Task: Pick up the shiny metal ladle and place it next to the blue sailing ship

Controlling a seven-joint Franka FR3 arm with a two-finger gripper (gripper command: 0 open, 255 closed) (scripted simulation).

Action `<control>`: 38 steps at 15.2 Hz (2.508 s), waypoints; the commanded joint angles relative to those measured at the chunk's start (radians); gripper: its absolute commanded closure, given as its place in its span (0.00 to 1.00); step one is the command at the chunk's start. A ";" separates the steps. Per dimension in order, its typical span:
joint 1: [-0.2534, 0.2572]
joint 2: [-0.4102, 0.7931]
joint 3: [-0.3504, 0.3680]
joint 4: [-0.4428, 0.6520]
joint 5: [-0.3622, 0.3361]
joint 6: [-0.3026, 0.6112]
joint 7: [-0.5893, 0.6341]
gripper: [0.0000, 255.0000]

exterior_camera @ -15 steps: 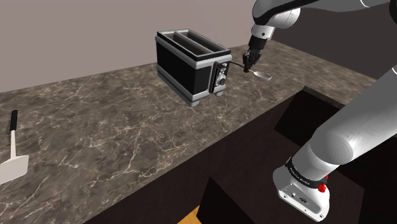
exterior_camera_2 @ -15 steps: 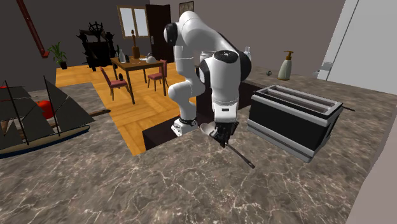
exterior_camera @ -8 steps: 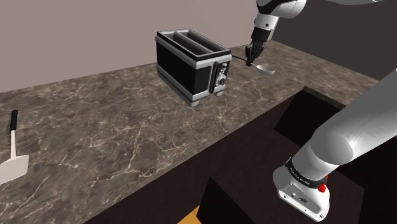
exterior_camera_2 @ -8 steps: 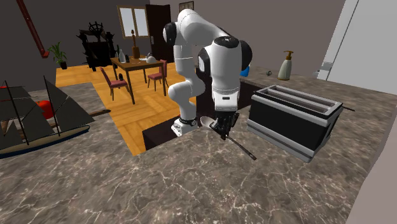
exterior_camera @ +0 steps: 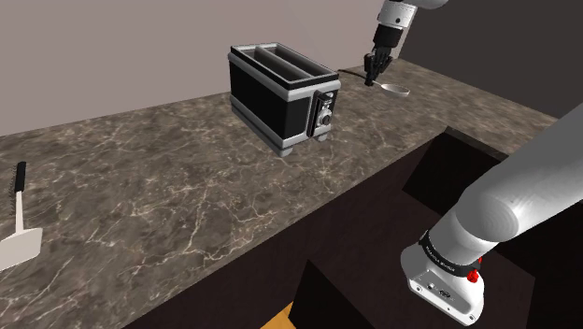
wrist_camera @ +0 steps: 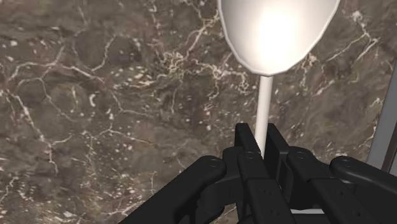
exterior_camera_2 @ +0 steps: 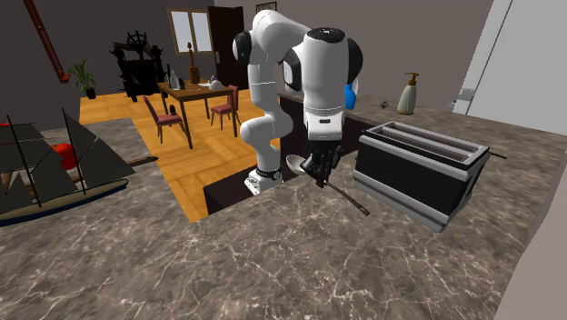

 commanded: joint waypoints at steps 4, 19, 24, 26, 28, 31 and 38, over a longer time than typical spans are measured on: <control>0.001 -0.003 0.001 0.066 -0.001 -0.069 0.006 1.00; 0.002 0.025 -0.001 0.299 0.006 -0.274 0.017 1.00; 0.002 0.048 -0.003 0.392 0.011 -0.346 0.018 1.00; 0.002 0.059 -0.005 0.432 0.014 -0.376 0.018 1.00; 0.001 0.071 -0.007 0.474 0.018 -0.406 0.018 1.00; -0.001 0.092 -0.010 0.541 0.024 -0.453 0.018 1.00; -0.008 0.158 -0.021 0.721 0.045 -0.570 0.014 1.00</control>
